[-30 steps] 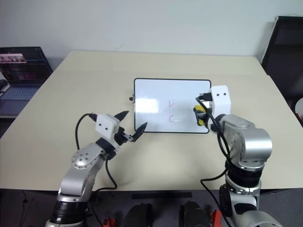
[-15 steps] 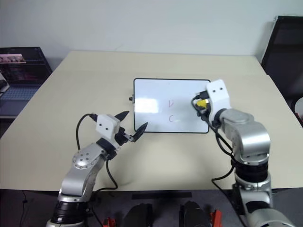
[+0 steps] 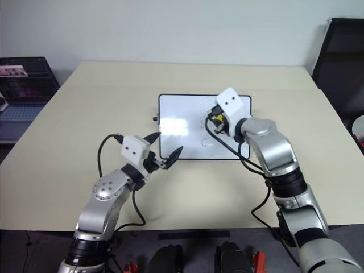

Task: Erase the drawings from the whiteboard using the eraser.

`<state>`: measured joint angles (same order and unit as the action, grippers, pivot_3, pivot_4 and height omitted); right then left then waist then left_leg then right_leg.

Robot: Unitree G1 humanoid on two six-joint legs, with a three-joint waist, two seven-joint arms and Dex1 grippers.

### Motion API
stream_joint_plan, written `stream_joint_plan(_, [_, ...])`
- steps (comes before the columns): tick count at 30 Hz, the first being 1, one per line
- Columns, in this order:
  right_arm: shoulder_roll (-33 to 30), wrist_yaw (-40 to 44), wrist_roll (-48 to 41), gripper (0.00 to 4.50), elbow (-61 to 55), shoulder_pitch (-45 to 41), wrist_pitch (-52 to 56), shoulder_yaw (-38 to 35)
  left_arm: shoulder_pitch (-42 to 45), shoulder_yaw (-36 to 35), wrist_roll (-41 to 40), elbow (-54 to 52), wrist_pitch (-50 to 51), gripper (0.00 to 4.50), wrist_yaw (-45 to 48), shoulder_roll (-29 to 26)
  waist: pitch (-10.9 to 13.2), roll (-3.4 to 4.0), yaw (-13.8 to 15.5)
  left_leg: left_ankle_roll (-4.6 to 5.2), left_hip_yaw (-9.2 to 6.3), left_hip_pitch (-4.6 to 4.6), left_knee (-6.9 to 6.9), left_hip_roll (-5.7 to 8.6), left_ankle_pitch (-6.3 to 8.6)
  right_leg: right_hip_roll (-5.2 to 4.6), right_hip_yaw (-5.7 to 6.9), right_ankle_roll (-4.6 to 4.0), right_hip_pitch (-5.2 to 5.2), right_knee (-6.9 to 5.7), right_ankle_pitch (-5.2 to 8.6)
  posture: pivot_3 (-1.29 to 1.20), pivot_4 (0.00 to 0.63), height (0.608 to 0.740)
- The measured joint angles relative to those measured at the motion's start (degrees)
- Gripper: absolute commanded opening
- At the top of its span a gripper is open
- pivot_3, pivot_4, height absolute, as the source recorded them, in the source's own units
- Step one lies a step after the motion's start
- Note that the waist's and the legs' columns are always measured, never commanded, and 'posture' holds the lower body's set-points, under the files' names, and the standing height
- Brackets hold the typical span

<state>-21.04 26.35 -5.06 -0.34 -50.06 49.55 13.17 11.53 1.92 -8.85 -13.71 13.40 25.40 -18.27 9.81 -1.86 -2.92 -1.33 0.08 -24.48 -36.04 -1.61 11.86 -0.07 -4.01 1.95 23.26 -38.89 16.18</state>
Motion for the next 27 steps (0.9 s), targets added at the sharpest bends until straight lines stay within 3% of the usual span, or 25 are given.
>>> stream_joint_plan(14, [5.11,2.25,5.33,1.07,19.00,-6.17,-15.55,2.54,-0.19,0.02,0.02,-0.59,0.54,4.50,-1.07,0.07,0.00,0.00,0.10,0.00,-0.03,0.00,0.00,0.00,0.00,-0.02,0.01,-0.01,0.00,-0.03,-0.01,0.00,0.150,0.740])
stream_joint_plan(27, [6.38,2.37,10.97,1.07,22.51,-6.79,-18.71,4.36,-1.30,-0.05,0.08,-2.84,1.51,4.50,-2.35,0.07,-0.01,0.01,0.05,0.00,-0.08,0.05,-0.04,-0.01,0.00,-0.02,-0.01,-0.01,-0.02,-0.10,-0.02,0.00,0.150,0.740])
